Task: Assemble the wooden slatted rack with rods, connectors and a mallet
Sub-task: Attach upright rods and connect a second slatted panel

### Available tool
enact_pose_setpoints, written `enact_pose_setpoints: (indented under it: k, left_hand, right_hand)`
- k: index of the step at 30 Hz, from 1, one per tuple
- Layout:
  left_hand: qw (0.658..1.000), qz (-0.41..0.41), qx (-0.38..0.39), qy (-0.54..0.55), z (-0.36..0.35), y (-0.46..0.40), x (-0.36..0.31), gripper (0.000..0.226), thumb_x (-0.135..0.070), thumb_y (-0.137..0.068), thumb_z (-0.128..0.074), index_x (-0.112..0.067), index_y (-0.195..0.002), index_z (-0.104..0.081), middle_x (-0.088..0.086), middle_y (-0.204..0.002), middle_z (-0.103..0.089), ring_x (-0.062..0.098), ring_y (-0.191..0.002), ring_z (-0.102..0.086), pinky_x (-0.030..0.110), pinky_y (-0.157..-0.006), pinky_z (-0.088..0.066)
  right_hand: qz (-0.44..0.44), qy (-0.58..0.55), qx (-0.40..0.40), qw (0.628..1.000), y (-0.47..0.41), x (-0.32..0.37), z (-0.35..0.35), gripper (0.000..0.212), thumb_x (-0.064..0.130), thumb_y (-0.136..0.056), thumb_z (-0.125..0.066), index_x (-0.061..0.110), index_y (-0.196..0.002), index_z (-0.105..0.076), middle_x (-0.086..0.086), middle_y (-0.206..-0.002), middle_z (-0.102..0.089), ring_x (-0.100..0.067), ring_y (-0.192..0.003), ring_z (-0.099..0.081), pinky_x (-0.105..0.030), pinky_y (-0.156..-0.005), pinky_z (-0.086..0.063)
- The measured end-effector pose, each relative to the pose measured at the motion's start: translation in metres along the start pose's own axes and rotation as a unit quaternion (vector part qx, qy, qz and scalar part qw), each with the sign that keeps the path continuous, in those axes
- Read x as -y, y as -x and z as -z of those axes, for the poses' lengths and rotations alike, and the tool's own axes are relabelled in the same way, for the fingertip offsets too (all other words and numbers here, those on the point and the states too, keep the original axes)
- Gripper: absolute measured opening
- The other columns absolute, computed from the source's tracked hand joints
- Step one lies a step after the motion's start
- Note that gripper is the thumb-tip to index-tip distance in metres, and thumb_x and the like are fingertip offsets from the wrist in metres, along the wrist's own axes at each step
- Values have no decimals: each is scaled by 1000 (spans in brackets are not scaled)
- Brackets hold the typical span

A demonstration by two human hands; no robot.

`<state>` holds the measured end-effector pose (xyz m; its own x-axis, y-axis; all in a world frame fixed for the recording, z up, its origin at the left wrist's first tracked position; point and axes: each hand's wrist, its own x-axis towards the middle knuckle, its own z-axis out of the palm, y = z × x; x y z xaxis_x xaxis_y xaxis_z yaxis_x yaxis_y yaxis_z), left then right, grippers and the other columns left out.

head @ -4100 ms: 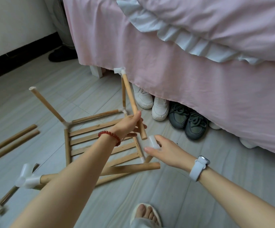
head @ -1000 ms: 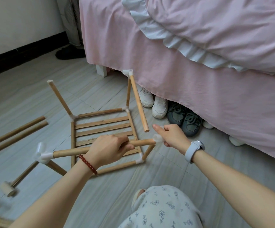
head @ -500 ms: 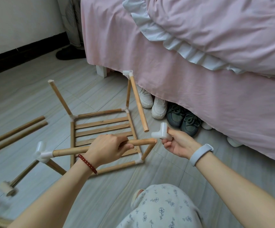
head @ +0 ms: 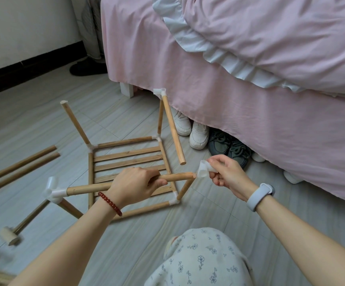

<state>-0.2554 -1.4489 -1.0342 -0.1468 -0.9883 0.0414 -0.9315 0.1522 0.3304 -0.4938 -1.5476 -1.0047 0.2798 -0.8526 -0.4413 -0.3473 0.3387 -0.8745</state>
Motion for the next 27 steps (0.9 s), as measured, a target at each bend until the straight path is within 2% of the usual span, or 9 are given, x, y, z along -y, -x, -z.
enact_pose_setpoints:
  k: [2,5,10,14,16,18,21,24,27]
  left_hand:
    - [1000,3,-5,8,1,0,0,98,-87,-61,17,-25,-85,-55,-11,-55,-41,6,-46,-39,17,-45,-32]
    - [1000,6,-5,18,2,1,0,100,-87,-60,20,-25,-84,-55,-11,-55,-41,6,-46,-39,19,-46,-34]
    - [1000,6,-2,23,3,2,-1,103,-87,-59,21,-24,-85,-55,-11,-55,-41,5,-45,-38,15,-44,-29]
    - [1000,9,0,18,1,2,0,104,-87,-59,21,-24,-87,-57,-11,-56,-41,5,-45,-38,15,-44,-28]
    - [1000,10,0,20,0,2,-1,104,-87,-59,20,-23,-88,-57,-11,-55,-42,4,-45,-38,16,-44,-29]
    - [1000,10,0,23,-1,1,-2,104,-87,-59,20,-24,-88,-57,-11,-55,-41,4,-44,-37,16,-44,-29]
    - [1000,12,1,28,1,1,-1,104,-88,-59,20,-24,-87,-56,-11,-55,-41,5,-45,-38,16,-44,-30]
    - [1000,13,-1,27,2,2,-1,104,-87,-58,21,-24,-87,-57,-11,-55,-41,5,-45,-38,16,-44,-30]
    - [1000,13,-3,23,3,2,-2,105,-87,-57,23,-25,-87,-56,-11,-55,-41,4,-44,-37,14,-44,-26]
  right_hand:
    - [15,-5,20,1000,1,-1,-2,21,20,-100,-43,9,-102,-60,-7,-66,-48,-10,-45,-42,-15,-40,-31]
    - [-24,-70,69,995,1,-3,-6,23,20,-102,-38,12,-106,-59,-7,-73,-46,-11,-52,-42,-16,-42,-33]
    - [-63,-95,118,986,-1,-5,-2,25,15,-102,-36,11,-118,-55,-14,-91,-48,-14,-57,-46,-21,-46,-42]
    - [-89,-154,97,979,-6,1,-7,14,11,-100,-41,12,-101,-55,-9,-82,-46,-17,-64,-50,-33,-62,-55]
    - [-87,-134,74,984,-10,2,-8,12,11,-99,-43,12,-96,-54,-9,-84,-46,-18,-72,-52,-39,-71,-55]
    - [-91,-161,57,981,-12,4,-8,6,10,-97,-46,7,-98,-51,-15,-91,-44,-26,-74,-60,-44,-72,-57]
    - [-101,-224,24,969,-14,8,-6,3,7,-94,-49,4,-94,-50,-16,-89,-43,-24,-57,-56,-32,-54,-56]
    - [-79,-127,35,988,-16,8,-3,2,8,-92,-51,9,-93,-50,-10,-79,-49,-17,-52,-47,-22,-49,-38]
    - [-45,-34,99,993,-15,8,-1,8,3,-90,-56,10,-95,-57,-5,-74,-56,-13,-55,-49,-20,-49,-35]
